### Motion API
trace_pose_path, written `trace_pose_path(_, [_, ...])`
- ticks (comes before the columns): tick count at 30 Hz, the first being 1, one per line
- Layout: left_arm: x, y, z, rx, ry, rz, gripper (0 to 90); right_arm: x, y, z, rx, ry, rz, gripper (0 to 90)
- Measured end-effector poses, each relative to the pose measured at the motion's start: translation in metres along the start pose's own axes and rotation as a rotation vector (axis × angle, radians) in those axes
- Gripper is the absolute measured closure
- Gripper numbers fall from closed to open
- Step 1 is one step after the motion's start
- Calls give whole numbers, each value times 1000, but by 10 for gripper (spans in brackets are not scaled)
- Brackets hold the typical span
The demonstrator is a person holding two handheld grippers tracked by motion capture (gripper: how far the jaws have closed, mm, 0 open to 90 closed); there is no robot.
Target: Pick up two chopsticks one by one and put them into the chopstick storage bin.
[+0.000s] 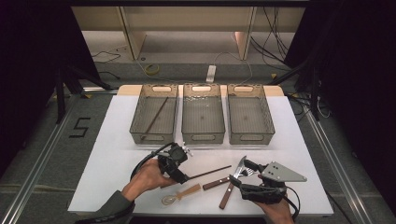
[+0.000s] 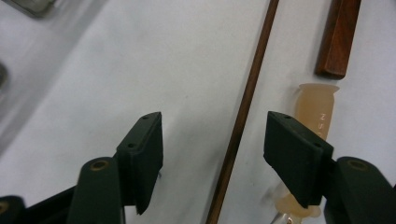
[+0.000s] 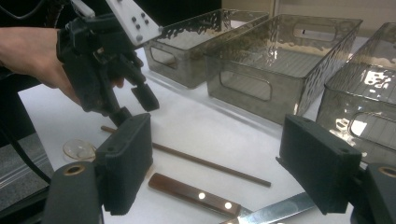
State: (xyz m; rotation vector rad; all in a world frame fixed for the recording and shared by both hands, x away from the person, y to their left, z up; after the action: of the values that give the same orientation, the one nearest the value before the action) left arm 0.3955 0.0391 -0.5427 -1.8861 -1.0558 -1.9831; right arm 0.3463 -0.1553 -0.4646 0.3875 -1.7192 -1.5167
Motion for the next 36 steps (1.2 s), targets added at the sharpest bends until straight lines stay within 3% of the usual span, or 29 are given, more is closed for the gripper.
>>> trace_pose_path(16, [-8,-7,-8,-39,-31,34,637,0,0,1,6,1,2,261])
trace_pose_path(27, [-11,-8,-13,-71,-34,41,739,0,0,1,6,1,3,261])
trace_pose_path(30, [-12,-8,-12,-77,-7,44,786,0,0,1,7,1,2,261])
trace_pose_path(36, [-13,-8,-12,-91,-9,45,803,1,0,1,7,1,1,261])
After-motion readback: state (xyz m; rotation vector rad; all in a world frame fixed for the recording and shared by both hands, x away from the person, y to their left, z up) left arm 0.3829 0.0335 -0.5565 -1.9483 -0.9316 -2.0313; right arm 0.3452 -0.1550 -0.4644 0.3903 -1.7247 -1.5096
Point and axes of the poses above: each handheld gripper's, and its own axes: x roughly backward along the jaws, y roughly out of its top, z roughly to its left, the point moved 10 cm from there along -x, roughly forward along the jaws, and after that the axes turned 4 degrees about x, right-handed, at the moved point
